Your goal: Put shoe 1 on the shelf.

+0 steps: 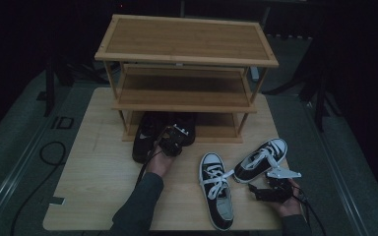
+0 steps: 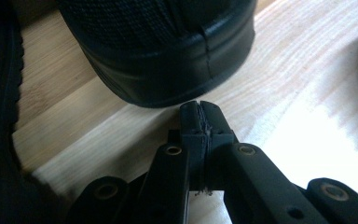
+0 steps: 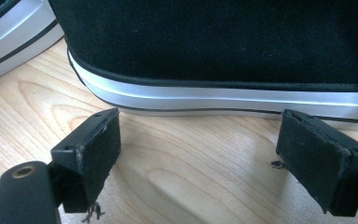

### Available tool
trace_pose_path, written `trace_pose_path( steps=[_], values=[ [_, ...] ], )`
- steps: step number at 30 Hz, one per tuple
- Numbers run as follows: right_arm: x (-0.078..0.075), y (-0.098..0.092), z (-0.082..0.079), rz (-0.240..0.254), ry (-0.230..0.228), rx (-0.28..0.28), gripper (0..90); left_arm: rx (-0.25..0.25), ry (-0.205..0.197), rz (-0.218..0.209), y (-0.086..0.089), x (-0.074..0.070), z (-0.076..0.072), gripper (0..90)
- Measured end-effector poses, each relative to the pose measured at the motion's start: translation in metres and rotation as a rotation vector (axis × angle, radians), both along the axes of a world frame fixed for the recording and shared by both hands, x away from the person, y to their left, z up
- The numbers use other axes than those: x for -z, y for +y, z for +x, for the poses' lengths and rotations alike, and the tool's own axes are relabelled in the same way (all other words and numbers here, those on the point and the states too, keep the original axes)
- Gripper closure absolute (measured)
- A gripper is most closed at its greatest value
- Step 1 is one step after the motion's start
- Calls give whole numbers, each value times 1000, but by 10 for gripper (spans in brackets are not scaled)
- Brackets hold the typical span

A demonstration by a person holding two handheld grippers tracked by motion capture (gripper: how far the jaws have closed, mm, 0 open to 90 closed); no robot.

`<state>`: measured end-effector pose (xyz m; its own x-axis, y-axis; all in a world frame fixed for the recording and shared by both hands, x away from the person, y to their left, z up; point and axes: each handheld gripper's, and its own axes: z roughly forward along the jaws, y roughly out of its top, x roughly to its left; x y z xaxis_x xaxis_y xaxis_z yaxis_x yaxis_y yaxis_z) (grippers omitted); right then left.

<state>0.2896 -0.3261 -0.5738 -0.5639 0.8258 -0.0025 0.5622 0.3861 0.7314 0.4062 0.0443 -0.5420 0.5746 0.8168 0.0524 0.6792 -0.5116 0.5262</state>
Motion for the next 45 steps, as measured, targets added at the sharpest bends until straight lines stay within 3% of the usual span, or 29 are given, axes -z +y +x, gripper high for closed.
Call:
trace_pose_path(
  steps=[15,19,24,34,38,45],
  values=[
    [0,0,0,0,0,0,136,37,-32,-29,30,-11,-45,875],
    [0,0,0,0,0,-1,136,38,-34,-25,38,-12,-54,875],
    [0,0,0,0,0,0,136,20,-41,15,58,-7,-70,869],
    [0,0,0,0,0,0,136,-60,-48,67,92,-1,-77,894],
    [0,0,0,0,0,-1,136,-91,-44,59,104,-1,-74,894],
    [0,0,0,0,0,-1,136,-95,-25,81,116,3,-83,893]
  ],
)
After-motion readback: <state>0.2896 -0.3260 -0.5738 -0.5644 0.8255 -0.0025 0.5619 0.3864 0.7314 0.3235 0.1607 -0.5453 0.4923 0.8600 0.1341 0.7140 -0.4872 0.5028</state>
